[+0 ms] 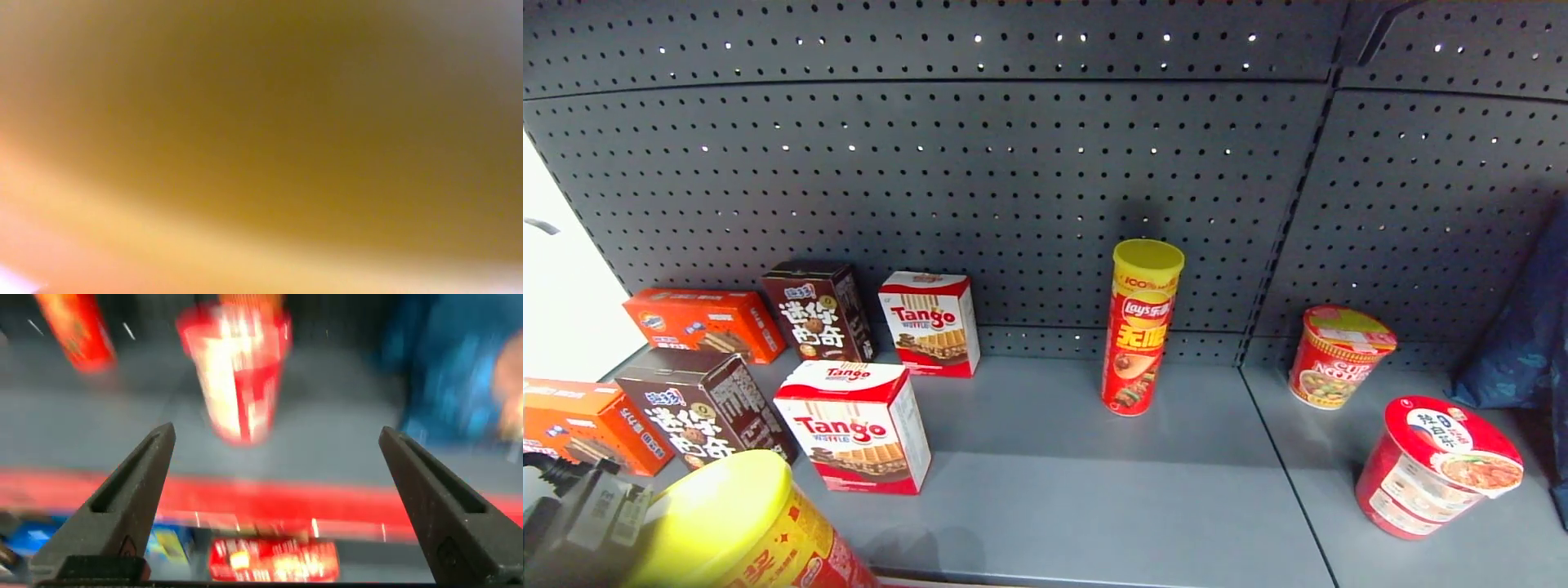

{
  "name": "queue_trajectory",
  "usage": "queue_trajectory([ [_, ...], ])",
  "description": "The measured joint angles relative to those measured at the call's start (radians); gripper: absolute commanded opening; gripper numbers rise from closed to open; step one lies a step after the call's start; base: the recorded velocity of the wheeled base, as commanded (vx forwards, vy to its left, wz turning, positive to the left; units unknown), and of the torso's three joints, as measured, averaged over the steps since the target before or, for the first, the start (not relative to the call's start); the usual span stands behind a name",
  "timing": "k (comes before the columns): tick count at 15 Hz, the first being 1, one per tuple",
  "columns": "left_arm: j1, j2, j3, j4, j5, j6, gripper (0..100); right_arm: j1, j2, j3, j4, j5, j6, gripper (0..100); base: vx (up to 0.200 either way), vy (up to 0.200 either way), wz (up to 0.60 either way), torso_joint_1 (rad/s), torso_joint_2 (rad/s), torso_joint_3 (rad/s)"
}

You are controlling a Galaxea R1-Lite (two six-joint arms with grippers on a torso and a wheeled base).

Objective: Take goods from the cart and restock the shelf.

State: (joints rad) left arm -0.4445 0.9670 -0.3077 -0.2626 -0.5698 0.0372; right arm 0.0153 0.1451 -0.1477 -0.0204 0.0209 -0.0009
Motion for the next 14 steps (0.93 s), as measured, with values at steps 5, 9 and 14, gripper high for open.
queue_trajectory([
  [5,-0.003,-0.004,-0.008,0.000,0.000,0.000,0,0.222,0.370,-0.383,-0.010,0.085,-0.059,100,0.000,0.000,0.00,0.000,0.00,0.000],
  [9,-0.006,-0.001,-0.013,0.001,-0.004,0.000,0,0.393,0.589,-0.474,-0.011,0.142,-0.069,100,0.000,0.000,0.00,0.000,0.00,0.000],
  [14,-0.007,0.006,-0.018,0.002,-0.006,-0.001,0,0.432,0.912,-0.550,-0.241,0.212,-0.100,100,0.000,0.000,0.00,0.000,0.00,0.000],
])
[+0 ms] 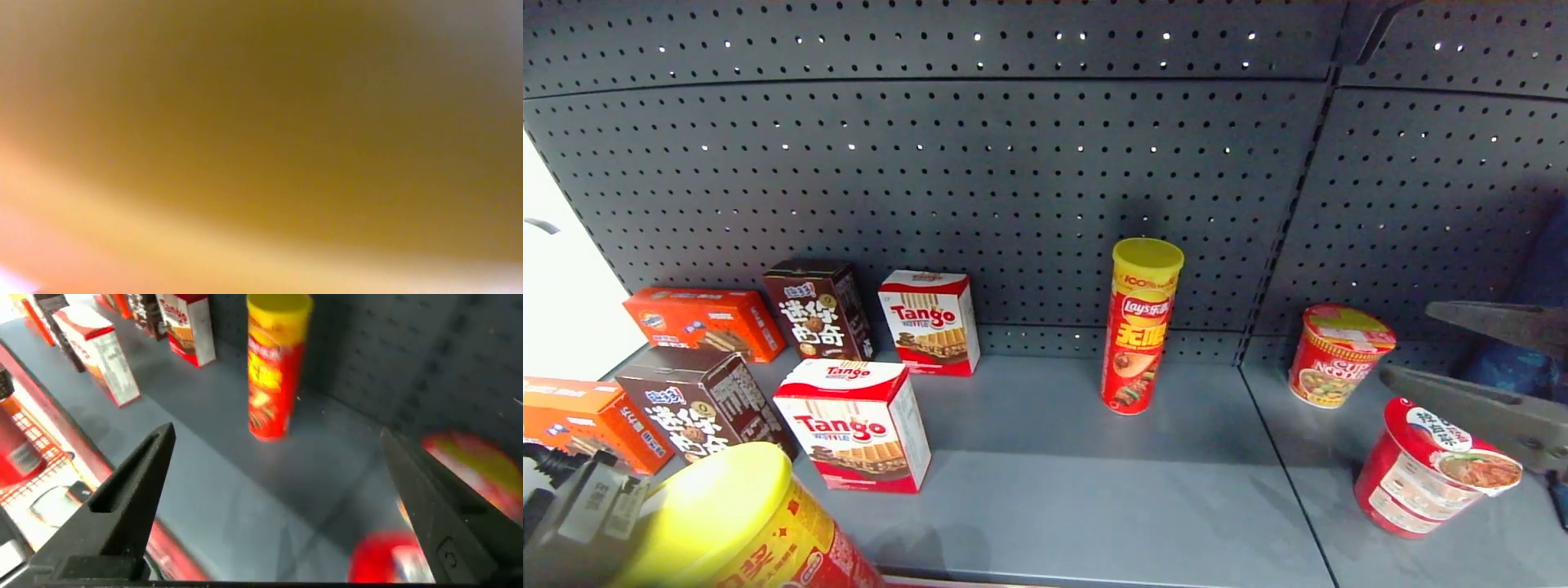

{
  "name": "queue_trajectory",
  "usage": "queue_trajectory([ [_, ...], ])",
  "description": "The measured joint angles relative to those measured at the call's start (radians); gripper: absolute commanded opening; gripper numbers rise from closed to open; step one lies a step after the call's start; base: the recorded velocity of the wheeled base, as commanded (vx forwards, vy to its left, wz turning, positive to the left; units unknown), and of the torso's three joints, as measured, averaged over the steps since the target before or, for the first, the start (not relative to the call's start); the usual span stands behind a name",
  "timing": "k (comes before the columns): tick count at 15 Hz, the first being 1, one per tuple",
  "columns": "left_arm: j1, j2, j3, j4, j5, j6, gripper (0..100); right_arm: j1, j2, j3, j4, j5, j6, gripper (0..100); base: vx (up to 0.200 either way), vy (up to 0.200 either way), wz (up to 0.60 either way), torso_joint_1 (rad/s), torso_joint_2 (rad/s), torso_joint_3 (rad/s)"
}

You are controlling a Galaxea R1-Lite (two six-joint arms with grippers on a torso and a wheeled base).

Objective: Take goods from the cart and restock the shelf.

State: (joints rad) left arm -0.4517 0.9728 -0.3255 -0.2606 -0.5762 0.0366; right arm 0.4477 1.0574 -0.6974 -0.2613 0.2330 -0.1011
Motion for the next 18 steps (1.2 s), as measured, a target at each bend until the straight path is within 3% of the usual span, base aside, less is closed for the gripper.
queue_trajectory([
  [5,-0.005,-0.001,0.026,0.002,-0.002,0.000,0,-0.010,0.281,-0.109,-0.109,0.213,-0.094,100,0.000,0.000,0.00,0.000,0.00,0.000],
  [11,-0.006,-0.014,0.053,0.002,-0.003,0.000,0,-0.059,0.452,-0.138,-0.245,0.409,-0.141,100,0.000,0.000,0.00,0.000,0.00,0.000],
  [18,-0.006,-0.021,0.055,0.003,-0.003,0.001,0,-0.067,0.575,-0.214,-0.276,0.453,-0.143,100,0.000,0.000,0.00,0.000,0.00,0.000],
])
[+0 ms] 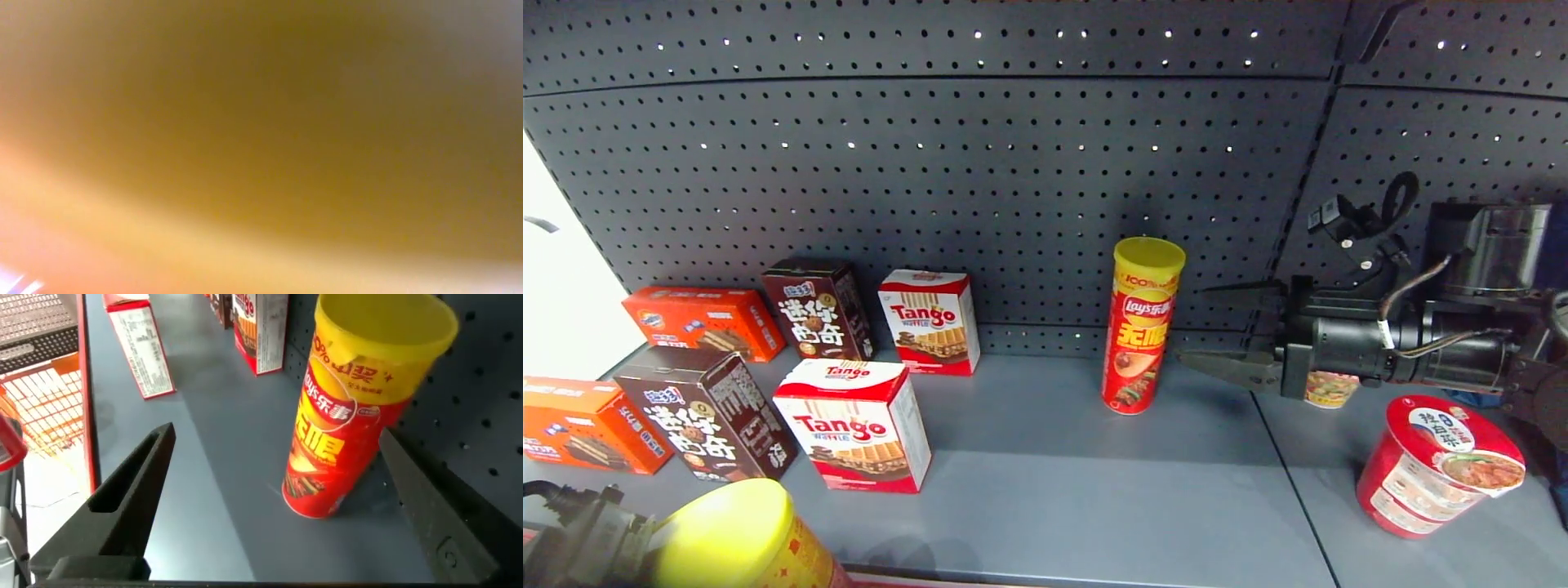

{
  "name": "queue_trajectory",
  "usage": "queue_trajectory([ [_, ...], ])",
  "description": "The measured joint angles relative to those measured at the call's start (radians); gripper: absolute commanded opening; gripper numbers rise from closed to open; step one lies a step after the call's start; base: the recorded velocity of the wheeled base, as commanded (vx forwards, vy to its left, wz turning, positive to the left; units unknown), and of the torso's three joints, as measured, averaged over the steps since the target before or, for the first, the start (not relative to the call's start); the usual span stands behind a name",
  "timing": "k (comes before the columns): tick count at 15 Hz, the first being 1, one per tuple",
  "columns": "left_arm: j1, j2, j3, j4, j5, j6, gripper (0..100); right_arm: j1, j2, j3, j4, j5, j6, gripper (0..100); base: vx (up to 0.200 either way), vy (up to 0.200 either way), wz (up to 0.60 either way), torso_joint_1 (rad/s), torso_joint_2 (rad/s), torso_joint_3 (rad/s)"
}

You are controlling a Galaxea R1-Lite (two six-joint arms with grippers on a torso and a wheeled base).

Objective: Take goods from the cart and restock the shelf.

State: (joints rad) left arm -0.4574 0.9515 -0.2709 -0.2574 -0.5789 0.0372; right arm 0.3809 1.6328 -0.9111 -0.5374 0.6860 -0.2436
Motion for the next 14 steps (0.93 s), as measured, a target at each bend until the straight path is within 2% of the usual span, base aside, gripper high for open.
queue_trajectory([
  [14,0.002,-0.021,0.020,0.003,0.001,0.000,0,-0.009,0.181,-0.070,-0.048,0.029,-0.001,100,0.000,0.000,0.00,0.000,0.00,0.000],
])
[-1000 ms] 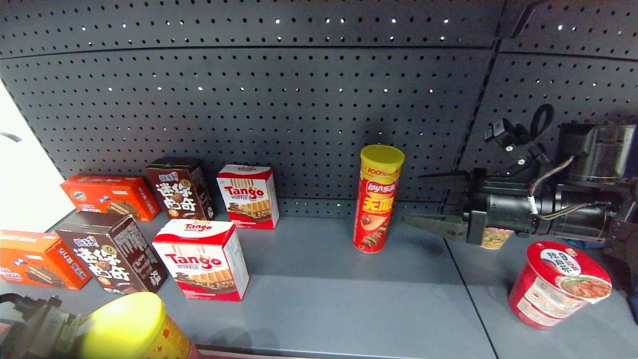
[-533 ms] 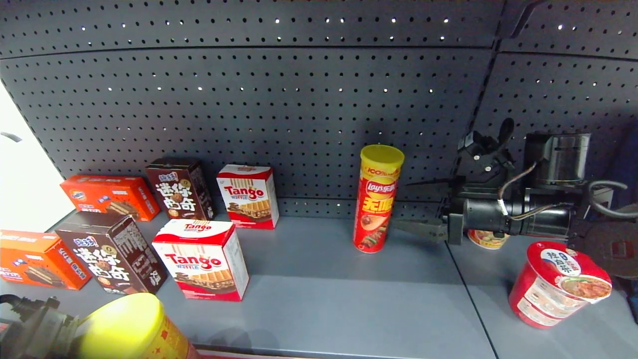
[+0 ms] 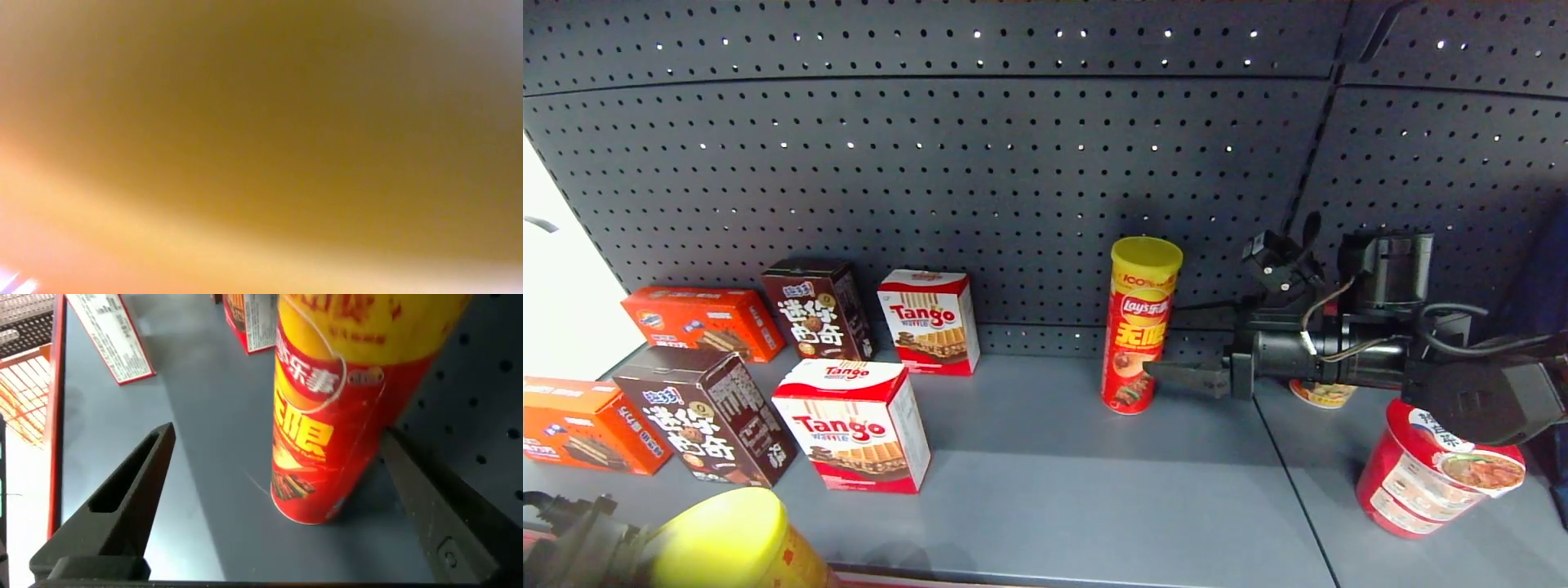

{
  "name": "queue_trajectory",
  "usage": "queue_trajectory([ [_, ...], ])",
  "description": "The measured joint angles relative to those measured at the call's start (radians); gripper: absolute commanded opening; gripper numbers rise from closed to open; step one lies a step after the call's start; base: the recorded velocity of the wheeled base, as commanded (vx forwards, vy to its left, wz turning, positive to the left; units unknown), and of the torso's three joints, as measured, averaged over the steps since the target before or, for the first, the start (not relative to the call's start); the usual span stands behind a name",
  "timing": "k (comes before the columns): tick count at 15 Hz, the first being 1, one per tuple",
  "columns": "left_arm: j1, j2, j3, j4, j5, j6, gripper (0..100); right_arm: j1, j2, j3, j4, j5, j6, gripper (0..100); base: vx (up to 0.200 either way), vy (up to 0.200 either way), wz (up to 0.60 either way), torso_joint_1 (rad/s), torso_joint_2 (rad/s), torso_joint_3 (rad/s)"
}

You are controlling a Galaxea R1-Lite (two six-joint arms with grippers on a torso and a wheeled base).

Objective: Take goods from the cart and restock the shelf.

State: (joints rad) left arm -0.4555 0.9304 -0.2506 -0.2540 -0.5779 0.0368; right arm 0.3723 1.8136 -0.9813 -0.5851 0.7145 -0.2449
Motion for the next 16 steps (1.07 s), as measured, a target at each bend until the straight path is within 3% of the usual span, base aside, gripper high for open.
queue_trajectory([
  [16,0.006,-0.027,0.027,0.000,0.001,-0.001,0,-0.014,0.156,-0.050,-0.048,0.035,-0.002,100,0.000,0.000,0.00,0.000,0.00,0.000],
])
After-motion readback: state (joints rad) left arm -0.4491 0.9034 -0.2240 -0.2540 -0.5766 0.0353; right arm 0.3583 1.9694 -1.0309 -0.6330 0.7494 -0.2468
